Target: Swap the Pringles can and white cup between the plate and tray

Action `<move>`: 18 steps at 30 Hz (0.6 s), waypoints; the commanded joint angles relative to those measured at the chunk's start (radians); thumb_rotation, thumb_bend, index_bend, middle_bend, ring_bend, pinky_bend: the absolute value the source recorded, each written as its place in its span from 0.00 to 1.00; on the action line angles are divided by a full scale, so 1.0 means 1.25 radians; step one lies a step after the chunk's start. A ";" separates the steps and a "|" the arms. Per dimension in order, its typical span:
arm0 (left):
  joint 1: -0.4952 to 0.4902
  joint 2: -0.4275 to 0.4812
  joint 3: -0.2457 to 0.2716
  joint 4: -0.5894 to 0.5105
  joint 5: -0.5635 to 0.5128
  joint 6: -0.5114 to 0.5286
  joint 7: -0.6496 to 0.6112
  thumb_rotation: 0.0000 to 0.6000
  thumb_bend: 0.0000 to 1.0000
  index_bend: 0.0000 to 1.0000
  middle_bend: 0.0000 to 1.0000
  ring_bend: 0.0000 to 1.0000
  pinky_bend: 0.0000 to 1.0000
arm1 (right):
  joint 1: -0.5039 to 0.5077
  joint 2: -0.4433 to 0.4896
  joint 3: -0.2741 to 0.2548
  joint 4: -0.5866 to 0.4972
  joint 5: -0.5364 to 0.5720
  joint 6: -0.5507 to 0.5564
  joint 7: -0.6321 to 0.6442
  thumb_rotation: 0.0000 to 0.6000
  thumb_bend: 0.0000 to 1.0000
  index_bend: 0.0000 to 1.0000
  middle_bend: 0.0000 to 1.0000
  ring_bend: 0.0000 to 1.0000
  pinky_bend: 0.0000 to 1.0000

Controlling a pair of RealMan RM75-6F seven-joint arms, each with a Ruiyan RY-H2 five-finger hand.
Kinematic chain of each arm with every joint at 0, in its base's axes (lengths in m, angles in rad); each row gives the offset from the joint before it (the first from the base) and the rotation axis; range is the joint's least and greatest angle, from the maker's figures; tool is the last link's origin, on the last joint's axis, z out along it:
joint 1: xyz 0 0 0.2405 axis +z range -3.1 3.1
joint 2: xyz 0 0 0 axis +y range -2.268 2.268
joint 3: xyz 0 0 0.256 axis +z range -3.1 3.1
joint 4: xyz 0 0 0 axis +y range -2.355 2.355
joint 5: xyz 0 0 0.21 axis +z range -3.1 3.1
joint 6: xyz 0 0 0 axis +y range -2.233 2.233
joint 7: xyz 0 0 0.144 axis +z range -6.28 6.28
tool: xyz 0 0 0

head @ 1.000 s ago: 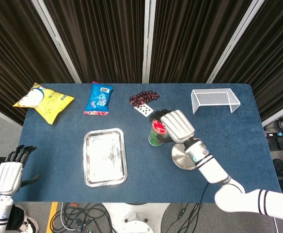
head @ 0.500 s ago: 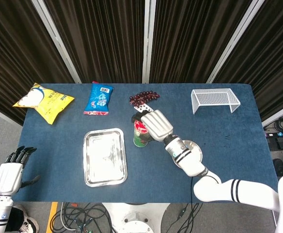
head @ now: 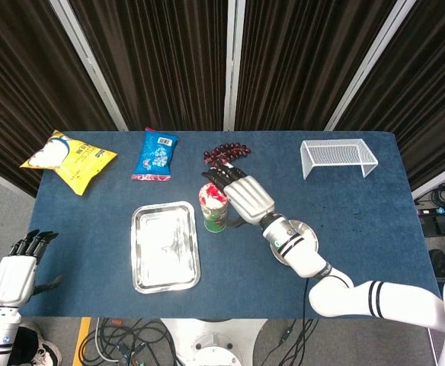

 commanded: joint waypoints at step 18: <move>-0.092 -0.007 -0.022 -0.072 0.053 -0.074 0.044 1.00 0.05 0.18 0.17 0.10 0.23 | -0.243 0.267 -0.074 -0.205 -0.202 0.273 0.077 1.00 0.00 0.00 0.03 0.00 0.05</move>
